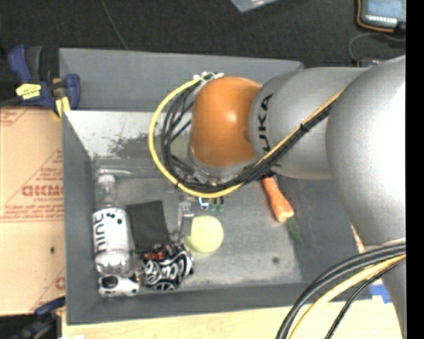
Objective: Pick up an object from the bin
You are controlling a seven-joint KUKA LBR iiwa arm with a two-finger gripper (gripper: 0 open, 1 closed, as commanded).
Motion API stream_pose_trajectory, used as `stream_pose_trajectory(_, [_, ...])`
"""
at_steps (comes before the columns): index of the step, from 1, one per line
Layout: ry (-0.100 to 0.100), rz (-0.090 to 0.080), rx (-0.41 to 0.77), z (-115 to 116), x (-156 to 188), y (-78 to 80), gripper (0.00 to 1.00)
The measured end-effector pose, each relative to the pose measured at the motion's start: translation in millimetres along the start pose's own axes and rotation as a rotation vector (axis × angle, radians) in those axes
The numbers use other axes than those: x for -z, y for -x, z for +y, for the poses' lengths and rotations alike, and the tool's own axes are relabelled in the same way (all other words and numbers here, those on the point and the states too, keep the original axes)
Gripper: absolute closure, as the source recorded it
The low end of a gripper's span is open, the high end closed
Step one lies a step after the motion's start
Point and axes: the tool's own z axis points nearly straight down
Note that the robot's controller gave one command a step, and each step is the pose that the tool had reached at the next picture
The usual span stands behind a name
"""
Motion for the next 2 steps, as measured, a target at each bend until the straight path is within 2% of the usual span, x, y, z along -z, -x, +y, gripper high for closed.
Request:
stream_pose_trajectory(1, [0.001,-0.008,-0.002,0,5,1.8,0.00])
stream_pose_trajectory(2, [0.001,-0.011,0.097,-12,-7,-6.7,0.00])
